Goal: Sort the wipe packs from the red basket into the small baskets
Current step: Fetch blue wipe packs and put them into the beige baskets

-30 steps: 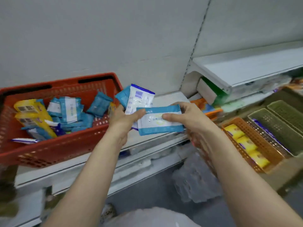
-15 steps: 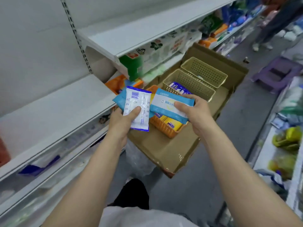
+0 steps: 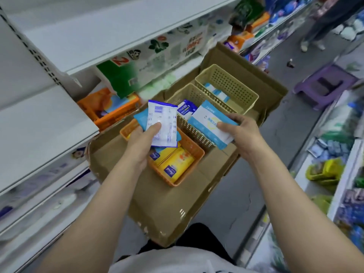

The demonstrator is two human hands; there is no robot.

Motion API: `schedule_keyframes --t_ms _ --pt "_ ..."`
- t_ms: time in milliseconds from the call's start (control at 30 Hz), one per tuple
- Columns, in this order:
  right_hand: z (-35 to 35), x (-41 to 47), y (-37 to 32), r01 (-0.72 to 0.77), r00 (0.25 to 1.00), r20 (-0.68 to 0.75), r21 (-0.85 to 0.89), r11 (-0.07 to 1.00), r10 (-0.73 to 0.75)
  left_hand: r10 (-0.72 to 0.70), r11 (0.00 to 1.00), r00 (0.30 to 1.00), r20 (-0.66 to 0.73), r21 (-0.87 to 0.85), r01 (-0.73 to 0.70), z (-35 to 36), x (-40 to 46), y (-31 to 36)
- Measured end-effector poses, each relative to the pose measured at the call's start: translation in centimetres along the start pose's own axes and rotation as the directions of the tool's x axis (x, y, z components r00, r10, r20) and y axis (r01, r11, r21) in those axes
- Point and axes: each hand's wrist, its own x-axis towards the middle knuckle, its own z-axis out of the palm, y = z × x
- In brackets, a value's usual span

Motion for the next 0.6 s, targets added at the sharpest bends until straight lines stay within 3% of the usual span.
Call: schedule_keyframes --t_ms 133,267,400,600 --pt "0.9 4.9 0.0 -0.013 0.999 0.052 -0.006 1.0 0.013 -0.015 1.0 1.0 -0.025 0.011 0.015 1.1 2.5 -0.4" --pt "2.2 10.0 -0.1 -0.053 0.977 0.204 -0.06 0.997 0.064 -0.003 1.0 0.997 -0.078 -0.007 0.002 2.9 4.0 -1.7" --pt "1.6 16.1 -0.8 -0.05 0.945 0.322 -0.053 0.997 0.064 0.022 0.999 0.971 -0.24 -0.025 -0.029 6.9 6.5 -2.0" --pt "-2.3 25.7 -2.7 0.022 0.877 0.471 -0.235 0.972 0.094 0.047 0.988 0.904 -0.425 -0.111 -0.104 16.1 9.7 -2.7"
